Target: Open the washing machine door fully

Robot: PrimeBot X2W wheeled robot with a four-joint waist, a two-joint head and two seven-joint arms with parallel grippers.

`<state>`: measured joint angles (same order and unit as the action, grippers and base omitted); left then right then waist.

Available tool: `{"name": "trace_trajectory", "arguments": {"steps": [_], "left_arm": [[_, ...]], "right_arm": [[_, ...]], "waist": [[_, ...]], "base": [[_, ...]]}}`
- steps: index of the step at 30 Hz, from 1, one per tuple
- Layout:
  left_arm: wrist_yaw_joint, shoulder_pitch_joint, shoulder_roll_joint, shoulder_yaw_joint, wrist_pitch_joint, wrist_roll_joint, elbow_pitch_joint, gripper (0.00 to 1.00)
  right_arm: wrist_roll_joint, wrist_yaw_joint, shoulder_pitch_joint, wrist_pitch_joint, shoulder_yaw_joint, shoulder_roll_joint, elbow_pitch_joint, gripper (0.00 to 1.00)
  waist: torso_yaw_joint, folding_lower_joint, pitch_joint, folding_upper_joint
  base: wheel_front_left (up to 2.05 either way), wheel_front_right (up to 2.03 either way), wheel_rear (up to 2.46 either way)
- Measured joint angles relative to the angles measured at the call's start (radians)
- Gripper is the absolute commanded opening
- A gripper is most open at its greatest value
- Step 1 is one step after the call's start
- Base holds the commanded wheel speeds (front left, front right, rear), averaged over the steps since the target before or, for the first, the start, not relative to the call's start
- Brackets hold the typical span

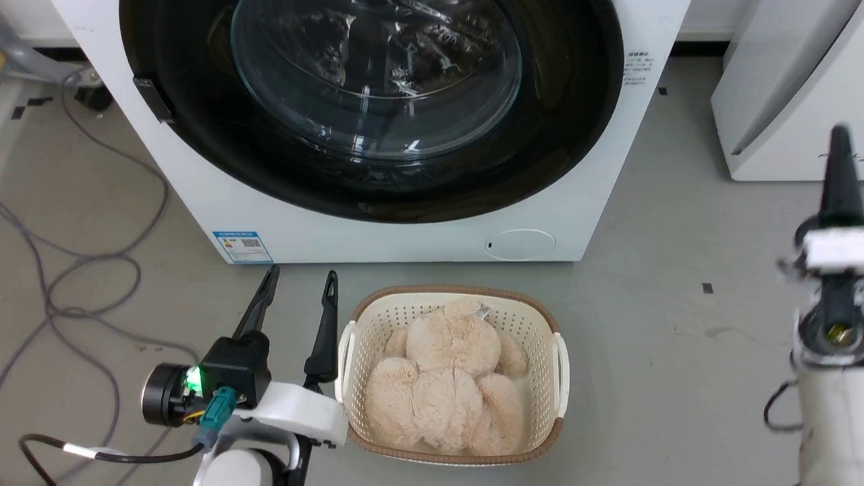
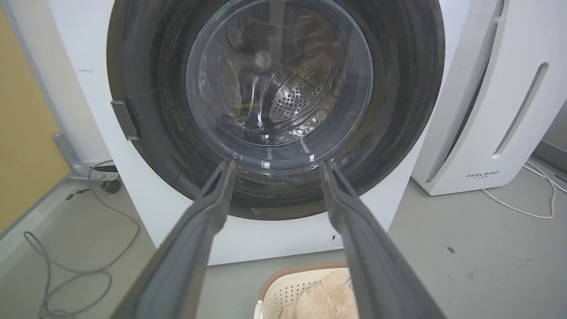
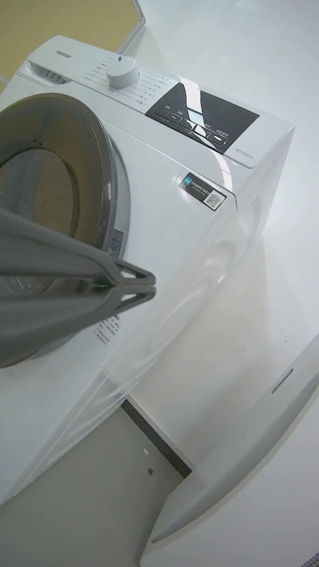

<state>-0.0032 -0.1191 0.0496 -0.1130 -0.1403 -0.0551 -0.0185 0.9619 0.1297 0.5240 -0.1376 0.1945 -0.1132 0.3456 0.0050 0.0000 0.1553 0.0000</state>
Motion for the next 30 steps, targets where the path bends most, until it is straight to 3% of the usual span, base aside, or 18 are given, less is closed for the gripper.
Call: {"name": "trace_trajectory", "arguments": {"steps": [12, 21, 30], "left_arm": [[-0.009, -0.033, 0.000, -0.007, -0.024, 0.000, 0.015, 1.00], [-0.017, -0.057, 0.000, -0.019, -0.043, -0.002, 0.021, 1.00], [-0.017, -0.085, 0.000, -0.037, -0.062, -0.010, 0.026, 1.00]], "right_arm": [[0.173, 0.000, 0.314, 0.052, -0.024, -0.107, 0.271, 0.00], [0.232, 0.000, 0.548, 0.233, -0.137, -0.146, 0.504, 0.00], [0.248, 0.000, 0.726, 0.408, -0.265, -0.136, 0.636, 0.00]], "waist": [[0.011, 0.0000, 0.048, 0.0000], [0.021, 0.0000, 0.083, 0.0000], [0.029, 0.0001, 0.117, 0.0000]], "base": [[0.00, 0.00, 0.00], [0.00, 0.00, 0.00], [0.00, 0.00, 0.00]]}}
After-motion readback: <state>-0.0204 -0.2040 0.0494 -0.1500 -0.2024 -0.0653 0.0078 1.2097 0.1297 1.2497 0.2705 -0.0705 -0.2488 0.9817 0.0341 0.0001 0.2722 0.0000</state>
